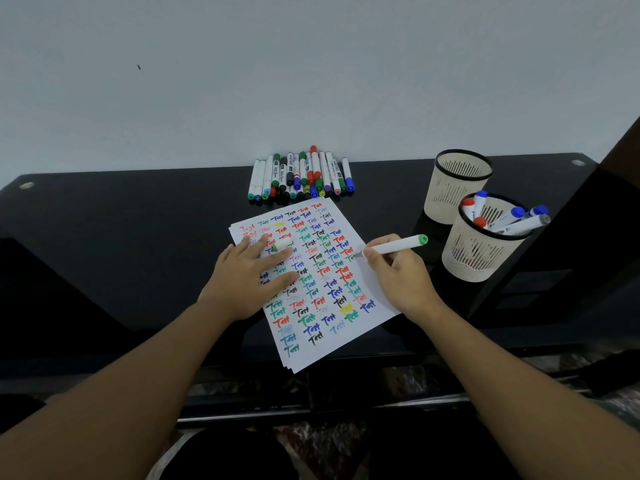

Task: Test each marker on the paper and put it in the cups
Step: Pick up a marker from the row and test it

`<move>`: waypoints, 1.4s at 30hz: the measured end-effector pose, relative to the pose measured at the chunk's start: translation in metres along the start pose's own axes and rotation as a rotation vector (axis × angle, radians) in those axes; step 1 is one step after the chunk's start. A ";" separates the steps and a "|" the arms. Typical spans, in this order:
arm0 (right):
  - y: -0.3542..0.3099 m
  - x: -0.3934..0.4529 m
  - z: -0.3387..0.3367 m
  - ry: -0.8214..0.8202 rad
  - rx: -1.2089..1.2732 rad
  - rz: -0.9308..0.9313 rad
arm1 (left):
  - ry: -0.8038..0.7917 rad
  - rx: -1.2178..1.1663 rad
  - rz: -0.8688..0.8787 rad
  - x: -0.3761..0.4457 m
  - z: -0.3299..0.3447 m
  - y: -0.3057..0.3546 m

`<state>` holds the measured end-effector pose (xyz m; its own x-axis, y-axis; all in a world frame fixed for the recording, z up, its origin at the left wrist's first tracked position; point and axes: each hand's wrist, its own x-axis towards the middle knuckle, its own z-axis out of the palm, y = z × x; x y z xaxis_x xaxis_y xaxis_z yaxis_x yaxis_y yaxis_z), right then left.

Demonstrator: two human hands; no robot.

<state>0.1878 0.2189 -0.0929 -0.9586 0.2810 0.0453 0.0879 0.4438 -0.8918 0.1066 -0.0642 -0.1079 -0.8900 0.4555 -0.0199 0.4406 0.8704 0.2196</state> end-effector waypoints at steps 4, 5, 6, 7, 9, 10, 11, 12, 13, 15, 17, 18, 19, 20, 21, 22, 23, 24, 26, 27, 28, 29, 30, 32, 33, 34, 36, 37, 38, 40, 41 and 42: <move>0.000 0.000 -0.001 0.006 -0.014 0.005 | -0.010 0.003 0.002 0.000 0.000 0.000; 0.000 0.000 -0.001 0.005 -0.021 0.003 | -0.014 0.004 0.002 0.000 -0.001 0.000; 0.000 0.000 -0.001 0.004 -0.022 -0.003 | -0.017 0.005 0.000 -0.001 -0.001 0.001; 0.000 0.000 -0.001 0.009 -0.016 -0.011 | -0.020 0.006 -0.002 -0.001 -0.002 0.001; 0.001 0.001 0.000 0.031 -0.005 -0.029 | -0.020 0.006 -0.001 -0.001 -0.002 0.002; 0.001 0.001 0.000 0.034 -0.011 -0.033 | -0.016 0.005 0.001 -0.001 -0.001 0.001; 0.001 0.002 0.000 0.031 -0.023 -0.037 | -0.007 0.002 0.003 -0.001 -0.001 0.001; 0.001 0.002 0.001 0.028 -0.037 -0.038 | 0.003 -0.002 0.004 -0.001 0.000 0.000; 0.002 0.002 0.001 0.029 -0.046 -0.037 | 0.009 -0.004 0.004 -0.001 0.000 0.000; 0.002 0.001 0.000 0.040 -0.044 -0.042 | 0.014 -0.006 0.003 -0.001 0.001 0.000; 0.002 0.000 0.000 0.051 -0.026 -0.046 | 0.015 -0.007 0.002 -0.001 0.001 0.000; 0.002 0.000 0.000 0.049 -0.017 -0.043 | 0.016 -0.008 0.001 -0.001 0.001 0.000; 0.002 0.000 0.000 0.039 -0.011 -0.038 | 0.016 -0.007 0.000 -0.001 0.001 0.000; 0.001 0.000 0.000 0.027 -0.011 -0.034 | 0.016 -0.006 0.000 -0.001 0.000 0.000; 0.000 0.000 0.000 0.021 -0.016 -0.033 | 0.016 -0.007 0.000 -0.001 0.000 0.000; 0.000 0.000 0.001 0.022 -0.022 -0.035 | 0.014 -0.009 -0.001 -0.001 0.000 0.000; 0.000 -0.001 0.001 0.031 -0.021 -0.041 | 0.012 -0.012 -0.001 -0.001 0.000 0.000; 0.000 -0.001 0.001 0.048 -0.014 -0.048 | 0.009 -0.015 -0.001 -0.002 0.000 0.000; 0.000 -0.002 -0.001 0.094 0.037 -0.067 | 0.004 -0.020 0.001 -0.002 0.000 0.000; 0.001 -0.002 -0.001 0.106 0.084 -0.080 | 0.004 -0.024 0.003 -0.002 -0.001 0.000; 0.001 -0.003 -0.001 0.108 0.131 -0.091 | 0.006 -0.031 0.005 -0.002 0.000 0.000; 0.002 -0.004 -0.001 0.104 0.165 -0.094 | 0.013 -0.044 0.008 -0.002 -0.001 0.000; 0.001 -0.004 0.000 0.096 0.175 -0.092 | 0.024 -0.065 0.011 -0.003 -0.001 0.000; 0.004 -0.005 -0.001 0.067 0.131 -0.086 | 0.055 -0.137 0.008 -0.006 -0.004 0.001; 0.005 -0.005 -0.001 0.037 0.087 -0.090 | 0.071 -0.183 -0.004 -0.007 -0.006 0.001; 0.005 -0.005 -0.002 -0.009 0.037 -0.097 | 0.094 -0.232 -0.022 -0.007 -0.008 0.001; 0.004 -0.003 -0.003 -0.108 0.002 -0.076 | 0.154 -0.325 -0.087 0.000 -0.013 0.001; 0.003 -0.001 -0.004 -0.148 0.034 -0.045 | 0.170 -0.356 -0.133 0.006 -0.016 0.001; 0.001 0.001 -0.004 -0.183 0.077 -0.020 | 0.170 -0.366 -0.178 0.012 -0.018 0.001; -0.003 0.003 -0.005 -0.212 0.147 0.021 | 0.139 -0.315 -0.232 0.022 -0.018 0.004; -0.005 0.005 -0.006 -0.205 0.154 0.030 | 0.134 -0.286 -0.254 0.024 -0.017 0.007; -0.008 0.006 -0.006 -0.188 0.143 0.027 | 0.153 -0.277 -0.280 0.025 -0.015 0.011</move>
<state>0.1833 0.2220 -0.0826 -0.9912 0.1214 -0.0519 0.0875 0.3093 -0.9469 0.0879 -0.0459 -0.0914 -0.9872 0.1575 0.0249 0.1500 0.8640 0.4805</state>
